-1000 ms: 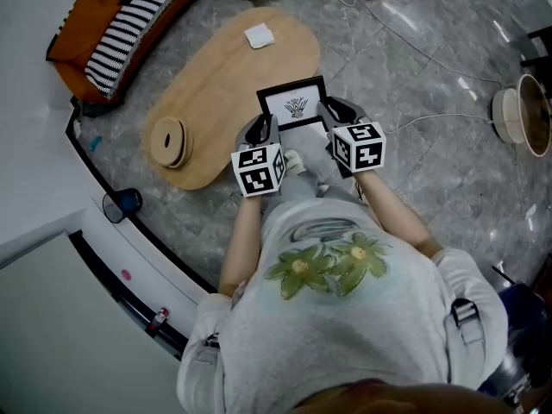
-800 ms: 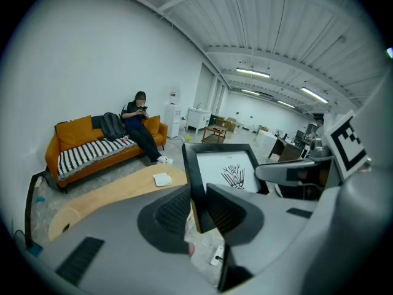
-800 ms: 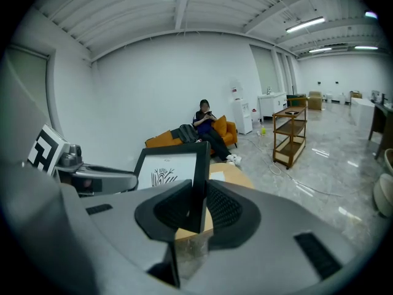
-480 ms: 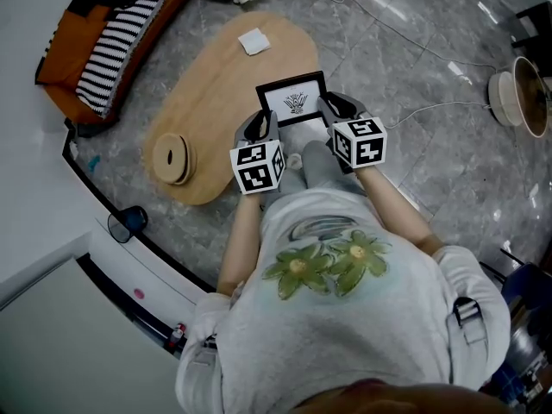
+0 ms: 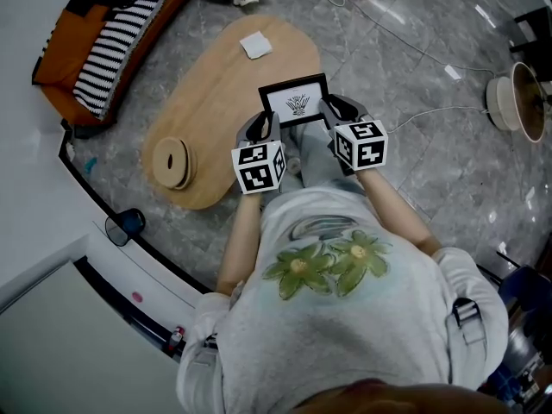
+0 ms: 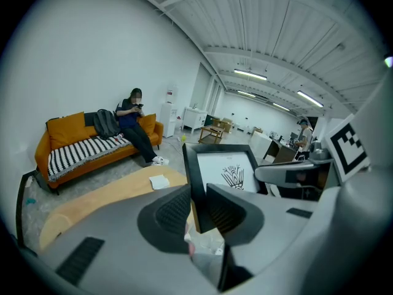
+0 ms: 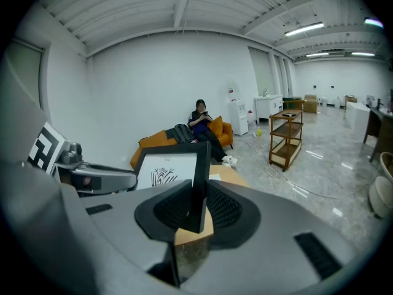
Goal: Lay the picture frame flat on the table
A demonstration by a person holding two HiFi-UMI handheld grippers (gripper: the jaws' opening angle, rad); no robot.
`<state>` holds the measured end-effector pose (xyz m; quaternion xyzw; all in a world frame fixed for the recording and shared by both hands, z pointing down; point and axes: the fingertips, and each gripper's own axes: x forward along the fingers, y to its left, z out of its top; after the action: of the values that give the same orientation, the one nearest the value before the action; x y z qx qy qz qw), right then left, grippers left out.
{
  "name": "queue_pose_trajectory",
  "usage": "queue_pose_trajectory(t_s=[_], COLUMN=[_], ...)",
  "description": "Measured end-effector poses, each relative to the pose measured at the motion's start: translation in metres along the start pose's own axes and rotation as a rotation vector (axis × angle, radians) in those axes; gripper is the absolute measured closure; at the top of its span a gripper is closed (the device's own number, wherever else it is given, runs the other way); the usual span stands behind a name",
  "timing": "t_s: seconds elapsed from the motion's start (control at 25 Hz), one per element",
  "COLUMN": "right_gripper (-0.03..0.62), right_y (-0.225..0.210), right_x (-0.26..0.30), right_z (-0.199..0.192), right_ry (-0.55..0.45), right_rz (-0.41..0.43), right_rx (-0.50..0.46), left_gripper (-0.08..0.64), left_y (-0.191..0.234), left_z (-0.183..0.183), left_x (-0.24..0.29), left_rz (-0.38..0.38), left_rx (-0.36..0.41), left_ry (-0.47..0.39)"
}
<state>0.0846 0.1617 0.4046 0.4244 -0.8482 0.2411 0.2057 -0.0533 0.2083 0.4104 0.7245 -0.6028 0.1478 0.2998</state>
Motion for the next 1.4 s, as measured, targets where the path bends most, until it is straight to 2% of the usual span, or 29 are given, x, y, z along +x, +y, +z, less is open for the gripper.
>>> queue_pose_trajectory(t_s=[0.36,1.4], right_gripper=[0.512,0.512], right_y=[-0.002,-0.044], right_x=[0.034,0.108], right_z=[0.005,0.035], right_ry=[0.015,0.077], right_rz=[0.024,0.03], right_rx=[0.005,0.0], left_gripper=[0.469,0.469], left_y=[0.022,0.047], left_z=[0.004,0.034], left_x=[0.021,0.102], left_rz=[0.018,0.018], left_rx=[-0.05,-0.087], left_ry=[0.007,0.083])
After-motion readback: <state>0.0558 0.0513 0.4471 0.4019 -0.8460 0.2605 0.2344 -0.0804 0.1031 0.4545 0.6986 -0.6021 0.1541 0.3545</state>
